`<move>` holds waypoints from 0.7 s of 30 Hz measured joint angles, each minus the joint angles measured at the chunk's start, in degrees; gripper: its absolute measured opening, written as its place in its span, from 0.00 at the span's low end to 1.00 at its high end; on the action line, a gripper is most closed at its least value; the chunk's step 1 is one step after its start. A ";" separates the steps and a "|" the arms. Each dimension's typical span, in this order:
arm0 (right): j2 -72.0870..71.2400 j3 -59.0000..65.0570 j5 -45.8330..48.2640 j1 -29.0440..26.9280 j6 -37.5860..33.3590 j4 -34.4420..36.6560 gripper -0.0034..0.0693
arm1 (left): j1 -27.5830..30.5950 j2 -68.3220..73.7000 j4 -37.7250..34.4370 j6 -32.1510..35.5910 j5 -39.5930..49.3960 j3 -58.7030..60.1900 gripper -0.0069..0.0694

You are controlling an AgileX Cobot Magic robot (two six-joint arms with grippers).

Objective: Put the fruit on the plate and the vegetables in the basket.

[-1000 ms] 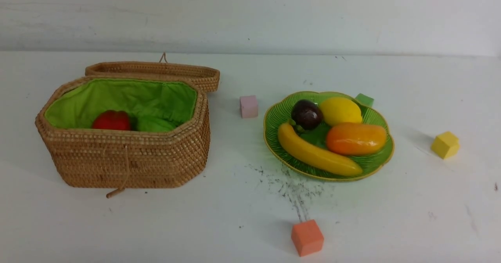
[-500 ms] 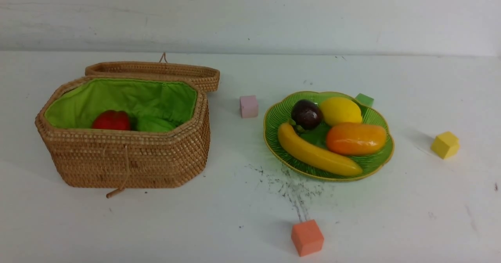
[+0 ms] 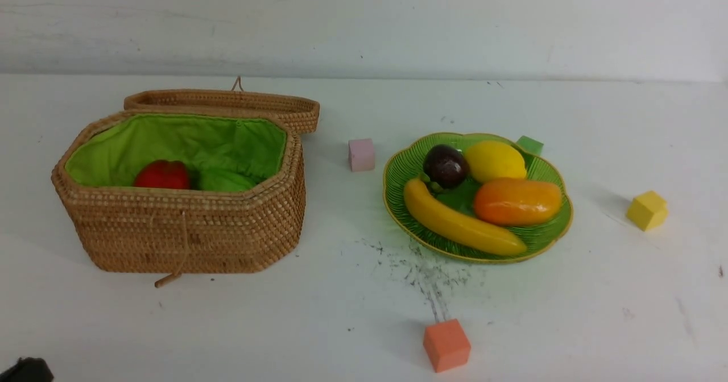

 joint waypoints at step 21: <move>0.00 0.02 -0.08 0.00 0.00 0.00 0.10 | 7.61 -0.63 -6.75 6.06 12.43 2.69 0.07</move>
